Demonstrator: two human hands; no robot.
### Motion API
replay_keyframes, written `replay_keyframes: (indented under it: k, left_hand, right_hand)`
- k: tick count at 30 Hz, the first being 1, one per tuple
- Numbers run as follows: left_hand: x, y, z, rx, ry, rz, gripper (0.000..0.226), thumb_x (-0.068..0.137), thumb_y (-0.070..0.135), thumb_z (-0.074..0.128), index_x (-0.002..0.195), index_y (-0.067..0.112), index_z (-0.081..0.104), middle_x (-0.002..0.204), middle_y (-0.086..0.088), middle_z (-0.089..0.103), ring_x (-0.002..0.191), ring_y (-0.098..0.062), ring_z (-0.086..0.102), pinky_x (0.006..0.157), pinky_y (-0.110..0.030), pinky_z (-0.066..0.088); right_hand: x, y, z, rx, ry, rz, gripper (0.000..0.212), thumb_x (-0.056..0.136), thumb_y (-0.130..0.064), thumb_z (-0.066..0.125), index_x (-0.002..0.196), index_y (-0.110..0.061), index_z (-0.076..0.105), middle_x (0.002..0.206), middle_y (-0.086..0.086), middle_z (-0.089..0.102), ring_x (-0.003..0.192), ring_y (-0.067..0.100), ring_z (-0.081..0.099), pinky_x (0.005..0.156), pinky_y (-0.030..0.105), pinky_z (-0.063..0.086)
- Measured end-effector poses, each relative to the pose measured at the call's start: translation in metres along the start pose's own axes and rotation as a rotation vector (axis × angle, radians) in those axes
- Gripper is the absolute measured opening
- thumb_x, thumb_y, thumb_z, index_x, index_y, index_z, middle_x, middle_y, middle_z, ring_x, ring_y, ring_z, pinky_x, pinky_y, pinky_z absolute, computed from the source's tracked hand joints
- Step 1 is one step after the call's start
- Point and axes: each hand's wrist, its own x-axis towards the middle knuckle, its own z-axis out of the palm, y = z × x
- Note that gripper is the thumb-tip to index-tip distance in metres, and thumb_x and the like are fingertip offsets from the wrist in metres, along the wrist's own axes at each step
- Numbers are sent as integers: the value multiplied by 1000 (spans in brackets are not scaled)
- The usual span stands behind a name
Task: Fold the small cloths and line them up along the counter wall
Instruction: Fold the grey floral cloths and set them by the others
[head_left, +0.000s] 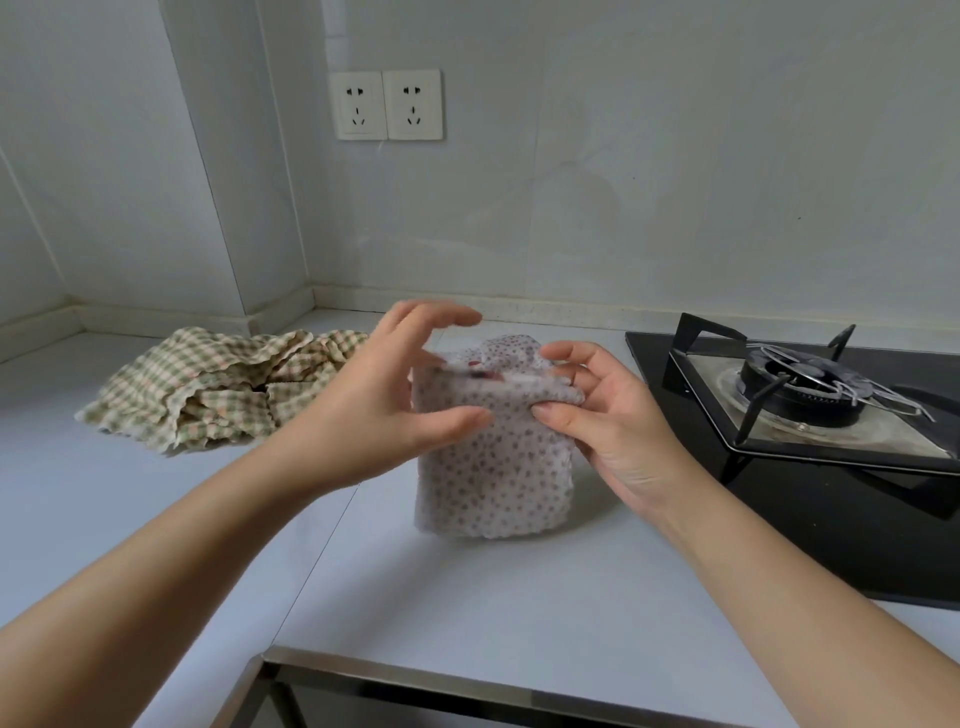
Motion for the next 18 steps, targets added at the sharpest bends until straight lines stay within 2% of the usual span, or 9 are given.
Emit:
replay_keyframes:
  k: [2,4,6,7,9,11,14,16,18]
  left_hand:
    - [0,0,9,-33,-34,-185,65,69,61,71,125,37,46,119,14,56,100,1,62,85,-18,49]
    - [0,-4,13,68,-38,-245,43,75,47,71,112,30,58,94,14,65,85,3,62,74,-15,49]
    - [0,-4,12,144,-16,-182,18,82,30,71,98,24,67,82,14,67,79,0,62,68,-16,46]
    - [0,-3,11,144,-14,-142,12,84,24,70,96,24,68,82,15,68,80,1,62,69,-15,46]
    - [0,0,9,140,-48,-77,15,86,17,67,97,27,67,87,19,68,85,5,61,74,-9,44]
    - [-1,2,7,153,-84,-33,18,89,14,64,102,26,68,93,20,68,90,5,61,78,-11,44]
    - [-1,2,5,116,-135,10,24,92,9,59,108,25,67,101,19,68,97,4,61,84,-14,45]
    - [0,1,3,41,-172,-21,24,92,9,59,109,24,65,104,18,67,101,4,60,87,-12,44]
    - [1,-5,2,99,-195,-101,18,89,19,64,106,21,63,96,17,68,94,3,62,81,-15,47]
  right_hand:
    - [-1,0,5,-76,-29,-53,44,70,10,68,101,-20,61,82,-10,62,80,4,60,73,18,51]
    - [-3,-3,9,-103,-39,-88,40,67,4,67,99,-20,62,82,-9,58,79,2,57,72,17,50]
    - [-4,-6,8,-107,-51,-90,40,67,2,67,101,-18,61,84,-7,55,79,2,55,72,16,50]
    - [-4,-7,7,-116,-58,-88,40,68,1,67,103,-18,61,86,-6,54,79,2,55,71,16,50]
    - [-5,-9,4,-152,-74,-83,37,70,-5,69,105,-18,61,88,-7,57,84,1,57,72,17,50]
    - [-5,-10,4,-198,-101,-61,27,72,-11,71,98,-16,64,86,-10,63,86,1,60,73,16,49]
    - [-5,-9,5,-254,-108,-28,17,71,-20,79,83,-16,67,72,-10,63,71,6,56,66,17,46]
    - [-4,-7,6,-273,-59,-35,14,67,-25,73,77,-18,67,66,-10,62,66,7,54,63,17,45]
    - [-3,-6,5,-271,20,-67,12,68,-28,71,74,-20,66,69,-9,63,69,7,56,67,16,46]
